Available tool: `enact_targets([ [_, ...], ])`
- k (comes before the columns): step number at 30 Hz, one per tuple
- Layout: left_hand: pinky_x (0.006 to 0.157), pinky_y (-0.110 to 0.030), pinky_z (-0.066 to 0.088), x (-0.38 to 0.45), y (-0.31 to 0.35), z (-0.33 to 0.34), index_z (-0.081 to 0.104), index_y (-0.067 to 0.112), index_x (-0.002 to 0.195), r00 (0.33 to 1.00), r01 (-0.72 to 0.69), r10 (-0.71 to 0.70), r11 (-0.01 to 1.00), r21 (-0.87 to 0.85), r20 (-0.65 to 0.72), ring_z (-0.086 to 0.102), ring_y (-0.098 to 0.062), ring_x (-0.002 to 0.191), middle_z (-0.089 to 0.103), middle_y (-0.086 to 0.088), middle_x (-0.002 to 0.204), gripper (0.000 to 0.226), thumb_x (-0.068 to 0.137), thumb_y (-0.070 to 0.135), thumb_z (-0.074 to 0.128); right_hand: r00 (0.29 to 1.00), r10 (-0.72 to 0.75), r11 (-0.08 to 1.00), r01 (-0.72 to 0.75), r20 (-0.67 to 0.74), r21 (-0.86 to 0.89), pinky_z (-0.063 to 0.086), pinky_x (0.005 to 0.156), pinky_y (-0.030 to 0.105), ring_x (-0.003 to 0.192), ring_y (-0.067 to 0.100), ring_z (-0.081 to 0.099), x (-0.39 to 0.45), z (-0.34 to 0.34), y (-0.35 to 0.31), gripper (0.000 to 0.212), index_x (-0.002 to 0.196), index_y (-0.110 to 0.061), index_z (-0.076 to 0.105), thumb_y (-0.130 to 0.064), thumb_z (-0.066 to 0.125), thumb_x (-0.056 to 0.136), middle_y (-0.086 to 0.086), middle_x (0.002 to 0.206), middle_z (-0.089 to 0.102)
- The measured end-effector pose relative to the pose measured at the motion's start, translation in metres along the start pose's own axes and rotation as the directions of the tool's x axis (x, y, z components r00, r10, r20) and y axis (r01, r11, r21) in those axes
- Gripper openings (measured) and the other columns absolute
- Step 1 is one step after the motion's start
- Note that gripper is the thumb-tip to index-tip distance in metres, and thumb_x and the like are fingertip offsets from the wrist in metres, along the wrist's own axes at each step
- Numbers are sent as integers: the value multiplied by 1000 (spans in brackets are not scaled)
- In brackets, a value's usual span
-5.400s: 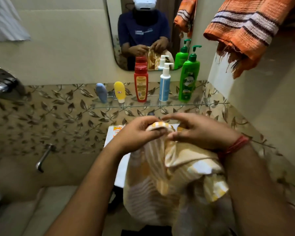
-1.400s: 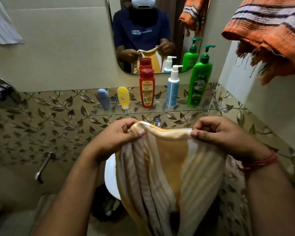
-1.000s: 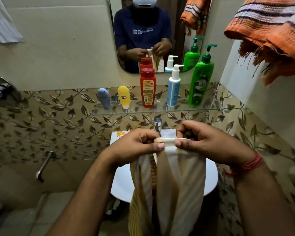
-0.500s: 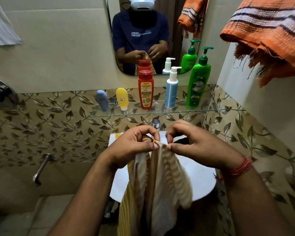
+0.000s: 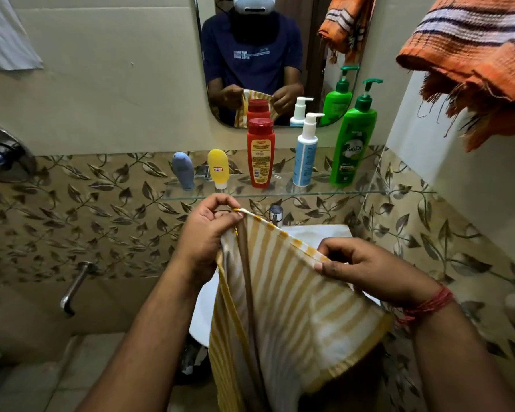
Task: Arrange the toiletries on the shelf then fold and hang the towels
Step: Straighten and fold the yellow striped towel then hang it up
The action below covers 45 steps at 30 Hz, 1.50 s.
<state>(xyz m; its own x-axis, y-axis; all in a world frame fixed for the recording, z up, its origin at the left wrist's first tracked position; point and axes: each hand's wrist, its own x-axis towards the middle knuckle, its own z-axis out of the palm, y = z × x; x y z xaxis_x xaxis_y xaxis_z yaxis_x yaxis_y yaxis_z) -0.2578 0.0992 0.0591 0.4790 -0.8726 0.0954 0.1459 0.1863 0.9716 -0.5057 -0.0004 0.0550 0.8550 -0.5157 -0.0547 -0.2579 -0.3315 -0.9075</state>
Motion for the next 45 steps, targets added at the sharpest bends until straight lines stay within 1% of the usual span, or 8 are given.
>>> enact_targets([
  [10,61,-27,57,11,-6,-4,63,18,85,943,-19,-16,995,-100,-333,63,-14,68,64,-4,82,23,94,-3,58,983,102,994,-98,-155,38,48,75,47,81,21,61,-8,-8,17,15,100,-31,68,-17,64,95,8,86,67],
  [15,65,-31,56,10,-6,6,64,20,84,976,30,-41,998,-55,-215,62,-21,76,65,-11,90,25,93,-3,60,996,-89,900,91,-24,426,38,76,49,84,38,51,-23,-4,-13,36,124,-19,66,-19,72,88,48,95,51],
  [18,65,-31,51,7,-4,21,63,20,84,995,59,-55,997,39,-85,59,-20,74,65,-7,82,23,93,-2,61,969,-230,839,153,85,523,57,76,43,90,35,69,-19,6,-28,35,119,-7,69,6,55,90,25,103,70],
  [25,96,-44,50,-4,0,37,68,21,106,990,26,-45,990,139,134,65,-20,103,70,-6,102,21,92,36,61,965,-181,977,198,-191,77,52,56,24,61,8,65,21,26,-48,7,95,0,70,1,65,90,2,69,68],
  [29,97,-60,52,-10,1,36,67,21,113,980,18,-34,996,82,197,65,-41,114,69,-19,117,34,90,44,58,906,-293,945,226,-305,-235,48,73,17,85,2,56,29,35,-48,6,87,-24,72,-19,73,87,-8,93,55],
  [35,76,-35,57,-16,0,24,67,22,117,963,22,-34,999,50,266,68,-25,97,72,-4,103,24,94,22,61,890,-239,969,245,-389,-35,52,71,41,82,16,60,37,53,-36,19,79,-24,61,-41,64,85,-2,88,57],
  [42,72,-26,57,-24,-9,20,67,10,109,987,47,-35,996,-72,159,69,-15,87,72,0,87,24,90,-3,62,836,-190,981,187,-514,-59,44,61,36,69,11,50,37,72,-29,21,78,-15,57,-29,64,93,6,74,53],
  [45,74,-28,59,-27,-13,22,68,10,104,999,13,-10,998,-58,53,71,-17,86,75,-4,88,19,89,-2,65,755,-257,964,153,-604,-218,41,62,13,78,6,53,39,81,-30,15,82,-16,60,-23,65,94,-7,83,53],
])
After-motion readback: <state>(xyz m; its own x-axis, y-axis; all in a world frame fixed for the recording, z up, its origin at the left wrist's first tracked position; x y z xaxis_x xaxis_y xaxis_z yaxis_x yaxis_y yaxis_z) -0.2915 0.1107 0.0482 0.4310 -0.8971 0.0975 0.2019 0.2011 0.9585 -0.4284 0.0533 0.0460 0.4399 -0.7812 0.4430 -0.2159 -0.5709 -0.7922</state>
